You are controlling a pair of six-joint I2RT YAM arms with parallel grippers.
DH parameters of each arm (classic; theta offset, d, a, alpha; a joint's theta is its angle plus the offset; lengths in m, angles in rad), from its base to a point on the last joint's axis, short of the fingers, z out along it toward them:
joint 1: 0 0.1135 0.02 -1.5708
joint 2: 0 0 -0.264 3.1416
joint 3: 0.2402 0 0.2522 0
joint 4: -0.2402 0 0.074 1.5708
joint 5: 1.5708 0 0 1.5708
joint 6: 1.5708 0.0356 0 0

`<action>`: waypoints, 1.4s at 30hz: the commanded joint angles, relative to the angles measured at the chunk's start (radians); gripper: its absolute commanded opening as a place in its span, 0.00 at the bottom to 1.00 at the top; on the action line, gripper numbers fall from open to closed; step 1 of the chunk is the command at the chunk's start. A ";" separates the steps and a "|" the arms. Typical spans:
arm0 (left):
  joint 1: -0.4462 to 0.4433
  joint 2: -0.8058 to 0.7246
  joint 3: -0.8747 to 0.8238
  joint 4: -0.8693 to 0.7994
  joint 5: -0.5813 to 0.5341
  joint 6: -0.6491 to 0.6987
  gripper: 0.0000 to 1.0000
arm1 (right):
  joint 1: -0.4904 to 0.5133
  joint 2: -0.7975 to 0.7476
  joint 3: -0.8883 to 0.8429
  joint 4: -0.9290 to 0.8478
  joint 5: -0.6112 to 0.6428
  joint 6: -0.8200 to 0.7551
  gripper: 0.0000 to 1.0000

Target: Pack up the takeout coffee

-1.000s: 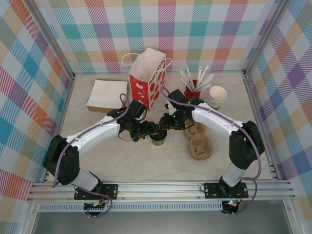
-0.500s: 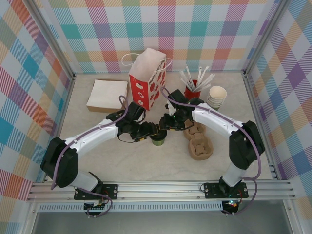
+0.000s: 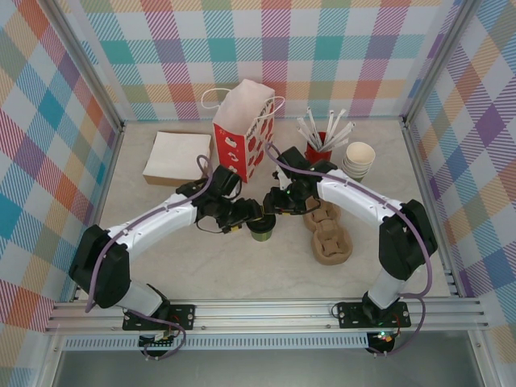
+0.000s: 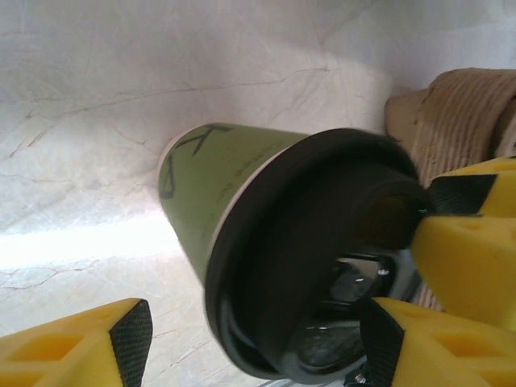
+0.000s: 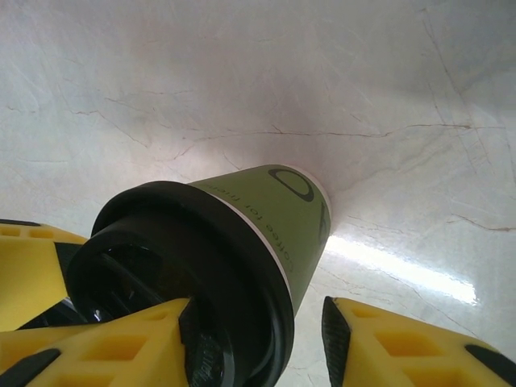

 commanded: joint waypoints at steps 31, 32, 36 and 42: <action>0.208 -0.258 -0.126 -0.155 -0.001 0.019 0.85 | -0.007 -0.041 -0.145 0.249 -0.312 0.013 0.85; 0.208 -0.259 -0.128 -0.153 0.006 0.019 0.85 | -0.006 -0.050 -0.156 0.260 -0.322 0.021 0.85; 0.208 -0.269 -0.144 -0.136 0.057 0.015 0.86 | -0.004 -0.086 -0.207 0.303 -0.356 0.045 0.85; 0.205 -0.295 -0.192 -0.068 0.175 -0.001 0.87 | 0.008 -0.111 -0.288 0.387 -0.427 0.086 0.86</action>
